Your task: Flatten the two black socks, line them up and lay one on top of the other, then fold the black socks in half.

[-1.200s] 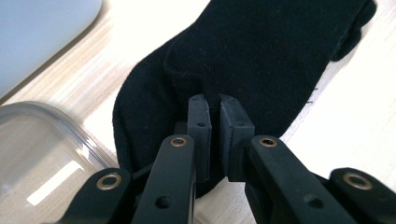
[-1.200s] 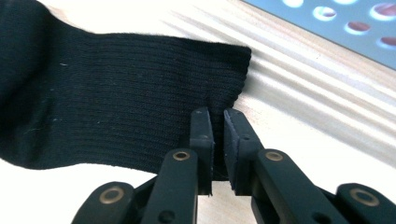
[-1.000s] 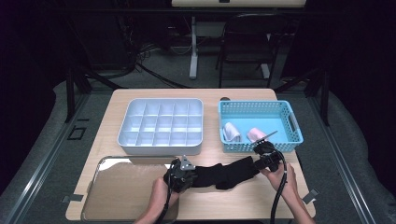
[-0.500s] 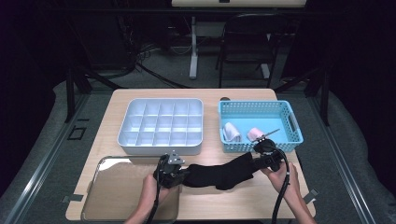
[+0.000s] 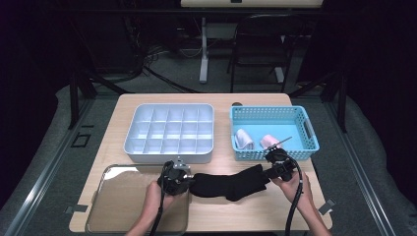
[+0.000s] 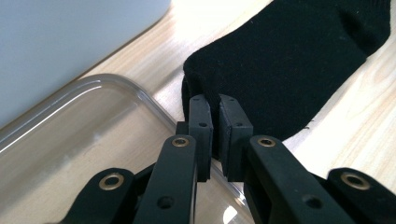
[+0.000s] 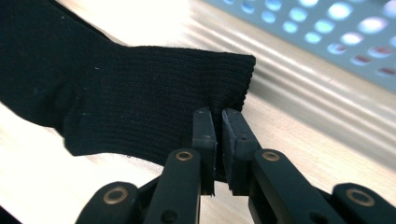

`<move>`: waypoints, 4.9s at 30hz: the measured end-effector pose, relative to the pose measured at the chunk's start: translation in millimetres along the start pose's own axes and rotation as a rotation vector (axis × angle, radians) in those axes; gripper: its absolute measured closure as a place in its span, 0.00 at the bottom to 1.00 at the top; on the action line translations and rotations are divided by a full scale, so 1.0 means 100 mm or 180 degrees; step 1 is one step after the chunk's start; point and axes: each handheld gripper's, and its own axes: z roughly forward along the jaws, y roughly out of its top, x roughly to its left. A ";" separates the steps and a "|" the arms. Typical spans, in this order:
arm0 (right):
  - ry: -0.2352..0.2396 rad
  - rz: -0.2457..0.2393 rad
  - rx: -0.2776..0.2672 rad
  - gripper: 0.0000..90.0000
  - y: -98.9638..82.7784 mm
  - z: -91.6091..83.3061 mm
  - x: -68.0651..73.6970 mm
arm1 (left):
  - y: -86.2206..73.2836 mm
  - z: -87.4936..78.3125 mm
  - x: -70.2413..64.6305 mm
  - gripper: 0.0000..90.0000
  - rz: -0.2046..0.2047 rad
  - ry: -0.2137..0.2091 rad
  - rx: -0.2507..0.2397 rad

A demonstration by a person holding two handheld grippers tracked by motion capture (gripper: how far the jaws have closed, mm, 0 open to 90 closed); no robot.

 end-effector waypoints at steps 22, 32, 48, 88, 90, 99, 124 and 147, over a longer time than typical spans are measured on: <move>0.0000 0.0062 0.0355 0.74 -0.02 0.24 0.00 | 0.04 0.16 -0.09 0.73 0.0123 0.0165 0.0255; -0.0030 0.0015 0.0459 0.74 -0.03 0.32 0.05 | 0.07 0.26 -0.27 0.76 0.0484 0.0382 0.0387; -0.0409 -0.0107 0.0427 0.88 -0.03 0.24 -0.07 | 0.08 0.30 -0.27 0.91 0.0466 0.0231 0.0335; 0.0299 0.0124 -0.0024 0.88 -0.05 -0.18 -0.15 | 0.07 0.33 -0.23 0.90 0.0256 0.0091 0.0164; 0.0357 0.0126 -0.0085 0.88 -0.05 -0.21 -0.13 | 0.07 0.33 -0.23 0.90 0.0243 0.0082 0.0154; 0.0551 0.0012 -0.0261 0.88 -0.02 -0.32 -0.01 | 0.08 0.36 -0.25 0.90 0.0212 0.0092 0.0098; 0.0742 -0.0290 -0.0385 0.87 0.18 -0.23 0.48 | 0.06 0.36 -0.18 0.89 0.0043 -0.0096 0.0011; 0.0308 -0.0727 -0.0079 0.86 0.40 0.39 1.13 | 0.07 0.40 -0.24 0.88 -0.0023 -0.0139 -0.0073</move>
